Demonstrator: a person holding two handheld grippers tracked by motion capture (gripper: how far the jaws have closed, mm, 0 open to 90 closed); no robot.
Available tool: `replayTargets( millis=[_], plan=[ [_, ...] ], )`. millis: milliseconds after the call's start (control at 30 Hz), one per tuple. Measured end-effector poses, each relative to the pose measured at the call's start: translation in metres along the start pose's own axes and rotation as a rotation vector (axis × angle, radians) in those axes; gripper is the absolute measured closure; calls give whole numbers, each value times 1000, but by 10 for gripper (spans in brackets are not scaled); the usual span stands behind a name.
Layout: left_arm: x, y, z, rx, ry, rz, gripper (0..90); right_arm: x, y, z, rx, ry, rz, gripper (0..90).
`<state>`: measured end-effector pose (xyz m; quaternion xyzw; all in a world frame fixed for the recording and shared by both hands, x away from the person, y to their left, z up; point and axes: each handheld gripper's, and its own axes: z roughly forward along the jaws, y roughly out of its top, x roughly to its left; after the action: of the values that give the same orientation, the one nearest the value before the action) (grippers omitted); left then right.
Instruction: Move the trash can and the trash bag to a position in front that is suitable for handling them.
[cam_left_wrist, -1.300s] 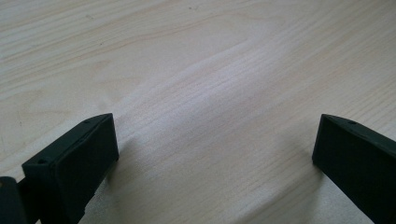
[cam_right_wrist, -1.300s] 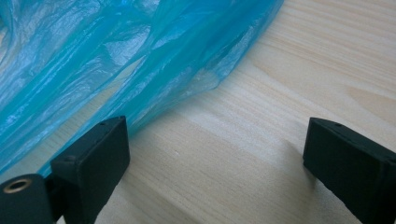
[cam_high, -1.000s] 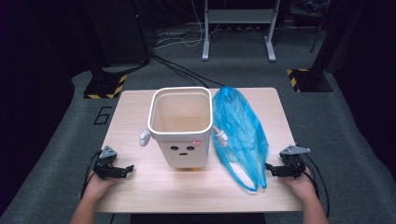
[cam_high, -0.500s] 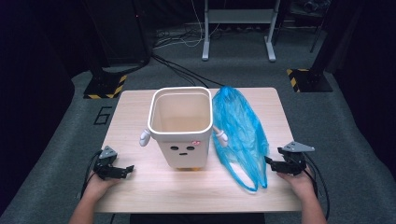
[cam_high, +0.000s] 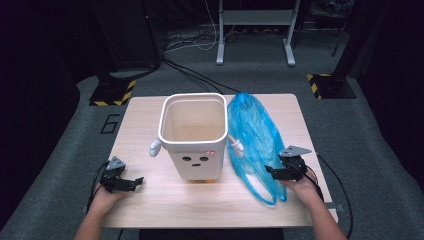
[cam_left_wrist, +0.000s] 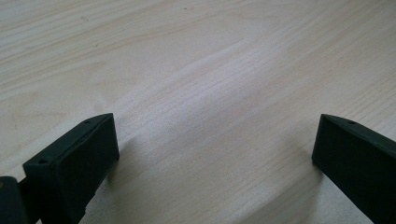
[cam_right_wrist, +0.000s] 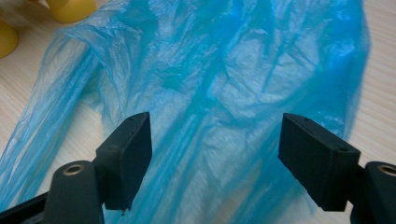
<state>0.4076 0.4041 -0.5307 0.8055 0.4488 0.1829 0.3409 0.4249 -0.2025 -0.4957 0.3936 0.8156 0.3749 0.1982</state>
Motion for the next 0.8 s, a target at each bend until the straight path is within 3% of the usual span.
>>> replayTargets(
  millis=[167,267,300,333,367,533,633,733,800],
  plan=[
    [0,0,0,0,0,0,5,3,2,17,35,8,5,250],
    [0,0,0,0,1,0,5,7,-1,26,78,-6,-5,296],
    [0,0,0,0,0,0,4,8,-3,29,102,-18,5,375],
    [0,0,0,0,0,0,5,8,-3,29,102,-18,5,375],
    [0,0,0,0,1,0,5,7,-4,28,97,2,24,448],
    [-1,0,0,-1,2,-4,5,8,-6,25,96,0,40,565],
    [-1,0,0,-1,3,-4,5,7,-10,19,97,-11,60,718],
    [-1,0,0,0,2,-5,5,5,-13,11,121,-29,111,805],
    [-1,0,0,0,2,-5,5,7,-17,5,133,-34,117,831]
  ],
)
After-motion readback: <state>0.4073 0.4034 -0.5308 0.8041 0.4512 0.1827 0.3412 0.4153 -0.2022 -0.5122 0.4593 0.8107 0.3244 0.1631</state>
